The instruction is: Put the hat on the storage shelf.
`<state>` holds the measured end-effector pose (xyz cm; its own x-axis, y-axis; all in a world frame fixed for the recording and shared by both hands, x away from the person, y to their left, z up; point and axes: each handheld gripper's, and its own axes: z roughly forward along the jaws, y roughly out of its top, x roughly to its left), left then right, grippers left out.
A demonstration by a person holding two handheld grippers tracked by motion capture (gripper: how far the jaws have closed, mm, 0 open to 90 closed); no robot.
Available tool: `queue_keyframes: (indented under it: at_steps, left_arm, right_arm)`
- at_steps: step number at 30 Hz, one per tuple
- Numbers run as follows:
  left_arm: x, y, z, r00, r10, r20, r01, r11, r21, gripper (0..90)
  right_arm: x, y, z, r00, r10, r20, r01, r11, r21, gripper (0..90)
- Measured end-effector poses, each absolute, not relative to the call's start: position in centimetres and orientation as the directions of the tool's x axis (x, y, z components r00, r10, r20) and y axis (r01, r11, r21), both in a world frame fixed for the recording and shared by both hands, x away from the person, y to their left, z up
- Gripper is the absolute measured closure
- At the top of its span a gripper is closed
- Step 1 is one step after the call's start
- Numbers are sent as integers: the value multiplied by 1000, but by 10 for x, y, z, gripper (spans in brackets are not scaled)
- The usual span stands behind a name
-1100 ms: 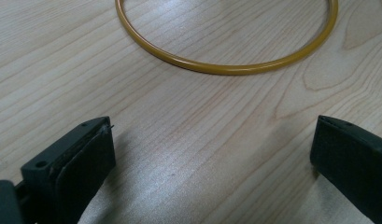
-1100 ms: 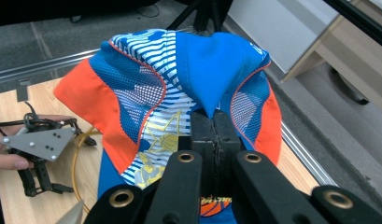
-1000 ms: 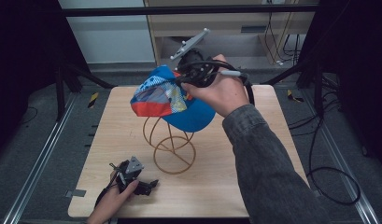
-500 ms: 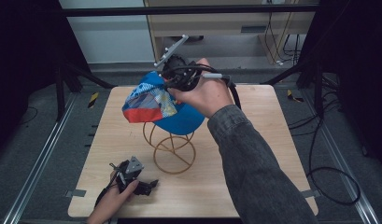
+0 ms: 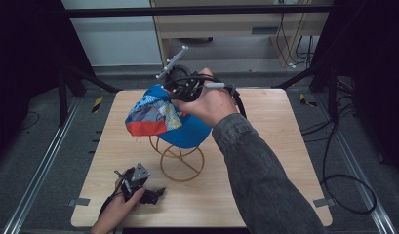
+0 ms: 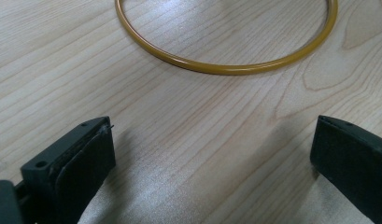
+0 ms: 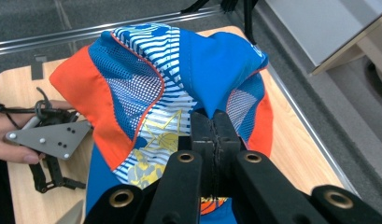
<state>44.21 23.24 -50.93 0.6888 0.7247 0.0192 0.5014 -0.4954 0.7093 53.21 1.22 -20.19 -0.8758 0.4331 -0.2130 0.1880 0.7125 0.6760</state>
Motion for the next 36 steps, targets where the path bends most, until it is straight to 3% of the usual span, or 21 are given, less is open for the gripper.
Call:
queue_keyframes:
  at_steps: [27,31,36]
  left_arm:
    - [442,232,-510,688,725,18,501,-493,711,0]
    - [442,232,-510,688,725,19,501,-494,711,0]
    - [442,232,-510,688,725,18,501,-493,711,0]
  right_arm:
    - [528,19,-228,-898,400,-187,201,747,633,890]
    - [529,16,-230,-897,407,-175,210,738,641,853]
    - [529,16,-232,-890,418,-180,214,734,644,723]
